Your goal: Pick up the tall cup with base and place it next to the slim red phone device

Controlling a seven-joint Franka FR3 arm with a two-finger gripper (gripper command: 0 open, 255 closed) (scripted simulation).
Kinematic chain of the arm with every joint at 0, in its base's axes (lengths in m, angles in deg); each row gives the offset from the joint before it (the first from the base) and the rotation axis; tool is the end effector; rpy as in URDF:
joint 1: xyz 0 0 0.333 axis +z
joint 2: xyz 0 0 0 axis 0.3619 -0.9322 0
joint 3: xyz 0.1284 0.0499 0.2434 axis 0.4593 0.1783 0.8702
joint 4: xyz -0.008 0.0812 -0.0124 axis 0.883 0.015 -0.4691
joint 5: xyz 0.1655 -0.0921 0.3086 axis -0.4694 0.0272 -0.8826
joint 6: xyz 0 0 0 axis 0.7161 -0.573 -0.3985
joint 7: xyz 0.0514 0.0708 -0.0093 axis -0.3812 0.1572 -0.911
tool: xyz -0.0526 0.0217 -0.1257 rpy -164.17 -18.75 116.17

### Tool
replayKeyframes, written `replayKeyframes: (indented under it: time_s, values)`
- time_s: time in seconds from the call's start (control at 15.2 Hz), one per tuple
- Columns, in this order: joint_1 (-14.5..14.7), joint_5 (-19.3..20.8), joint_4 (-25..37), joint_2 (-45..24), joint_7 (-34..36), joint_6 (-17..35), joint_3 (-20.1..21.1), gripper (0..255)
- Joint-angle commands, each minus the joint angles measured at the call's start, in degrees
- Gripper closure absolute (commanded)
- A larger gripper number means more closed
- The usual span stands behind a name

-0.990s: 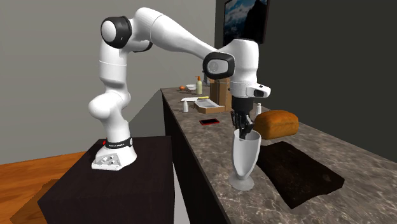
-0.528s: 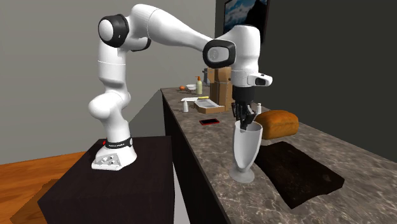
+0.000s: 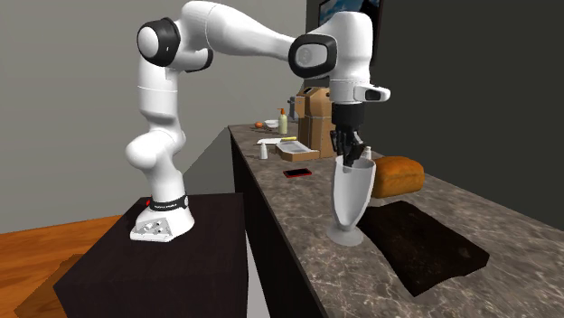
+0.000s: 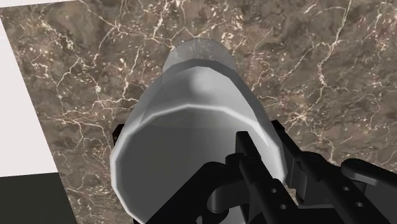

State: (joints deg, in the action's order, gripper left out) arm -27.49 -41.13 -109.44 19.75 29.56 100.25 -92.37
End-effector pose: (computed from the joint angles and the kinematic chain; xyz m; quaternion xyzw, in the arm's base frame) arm 0.5290 -0.2425 0.4390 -0.9967 -0.0766 -0.0275 0.0004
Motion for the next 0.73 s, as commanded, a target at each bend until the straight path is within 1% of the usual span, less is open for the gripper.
replayKeyframes:
  time_s: [0.0,0.66]
  values:
    - [-0.09,0.06,1.28,0.13,-0.04,-1.37,-0.08,255]
    - [-0.36,0.16,9.12,0.03,0.25,-9.10,-0.24,255]
